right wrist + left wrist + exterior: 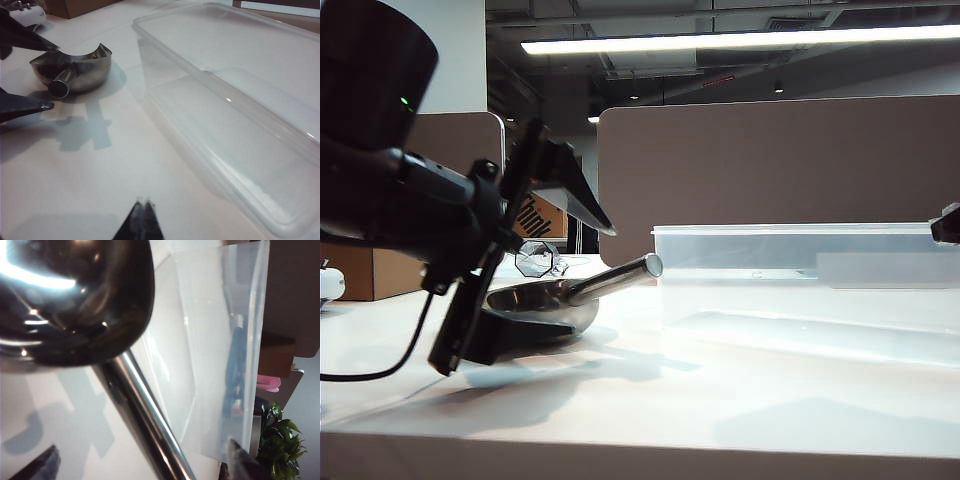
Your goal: Pick up the metal ice scoop from the table and place it inside the transparent plastic box.
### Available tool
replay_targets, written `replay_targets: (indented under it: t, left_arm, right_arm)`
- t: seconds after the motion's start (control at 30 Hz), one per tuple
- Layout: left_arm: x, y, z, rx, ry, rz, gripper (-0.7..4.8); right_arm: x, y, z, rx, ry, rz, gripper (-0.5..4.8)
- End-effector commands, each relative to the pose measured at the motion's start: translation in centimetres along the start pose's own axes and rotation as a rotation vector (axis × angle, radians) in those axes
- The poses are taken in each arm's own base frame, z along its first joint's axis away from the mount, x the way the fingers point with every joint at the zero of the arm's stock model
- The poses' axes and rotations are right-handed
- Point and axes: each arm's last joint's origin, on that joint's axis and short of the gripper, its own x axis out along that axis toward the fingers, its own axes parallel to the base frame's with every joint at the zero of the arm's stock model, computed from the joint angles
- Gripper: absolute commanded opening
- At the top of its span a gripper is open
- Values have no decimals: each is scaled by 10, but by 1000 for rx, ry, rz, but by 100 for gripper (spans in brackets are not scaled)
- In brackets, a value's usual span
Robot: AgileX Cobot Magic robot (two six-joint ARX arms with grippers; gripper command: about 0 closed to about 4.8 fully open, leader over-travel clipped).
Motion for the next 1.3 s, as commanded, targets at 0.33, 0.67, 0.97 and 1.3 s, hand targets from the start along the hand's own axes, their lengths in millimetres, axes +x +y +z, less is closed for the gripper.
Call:
replay_targets:
  t: [0.33,0.67,0.97,1.3]
  left_arm:
    - [27,-7,6,-15,-21,-23,422]
    - [28,-6,6,5,-31,-18,267]
    - [29,-3,7,26,-71,1,197]
    - [30,-1,7,25,-83,12,101]
  right_arm:
    - [0,0,2,-4,-18,2,-1]
    - [0,0,2,-4,-19,2,-1]
    - [0,0,2,-4,-19,2,-1]
    - [-1,0,3,-5,-29,3,-1]
